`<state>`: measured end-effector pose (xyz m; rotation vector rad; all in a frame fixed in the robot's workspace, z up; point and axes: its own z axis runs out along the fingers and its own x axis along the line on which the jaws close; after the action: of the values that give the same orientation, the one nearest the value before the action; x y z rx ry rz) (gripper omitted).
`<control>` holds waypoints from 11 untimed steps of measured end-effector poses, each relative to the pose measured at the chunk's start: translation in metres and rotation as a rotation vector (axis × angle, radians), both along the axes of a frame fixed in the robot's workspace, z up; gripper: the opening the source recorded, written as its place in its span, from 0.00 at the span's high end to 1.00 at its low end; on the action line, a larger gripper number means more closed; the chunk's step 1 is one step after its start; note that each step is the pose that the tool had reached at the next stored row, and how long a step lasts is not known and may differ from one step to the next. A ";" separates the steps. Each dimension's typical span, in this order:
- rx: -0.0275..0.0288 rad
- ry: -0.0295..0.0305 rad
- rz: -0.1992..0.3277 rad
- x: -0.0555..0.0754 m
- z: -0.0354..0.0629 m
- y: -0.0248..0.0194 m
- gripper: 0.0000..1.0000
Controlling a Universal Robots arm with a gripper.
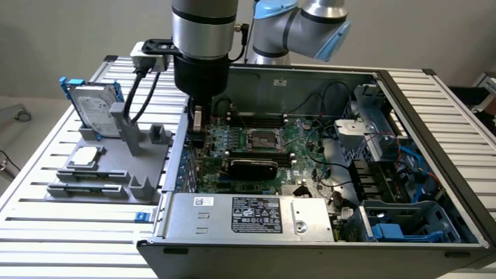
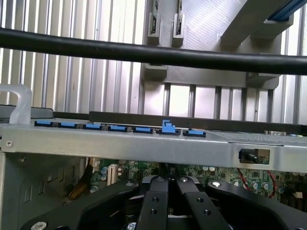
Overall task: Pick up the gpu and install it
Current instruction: 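Insert the gpu into the slot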
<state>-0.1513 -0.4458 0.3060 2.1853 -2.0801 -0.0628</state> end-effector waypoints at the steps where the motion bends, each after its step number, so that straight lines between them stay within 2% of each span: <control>1: 0.0001 -0.0001 -0.002 0.000 -0.0001 0.0000 0.89; 11: -0.0008 0.0000 -0.021 -0.003 -0.0066 -0.0001 0.89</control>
<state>-0.1542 -0.4459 0.2994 2.1634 -2.1026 -0.0640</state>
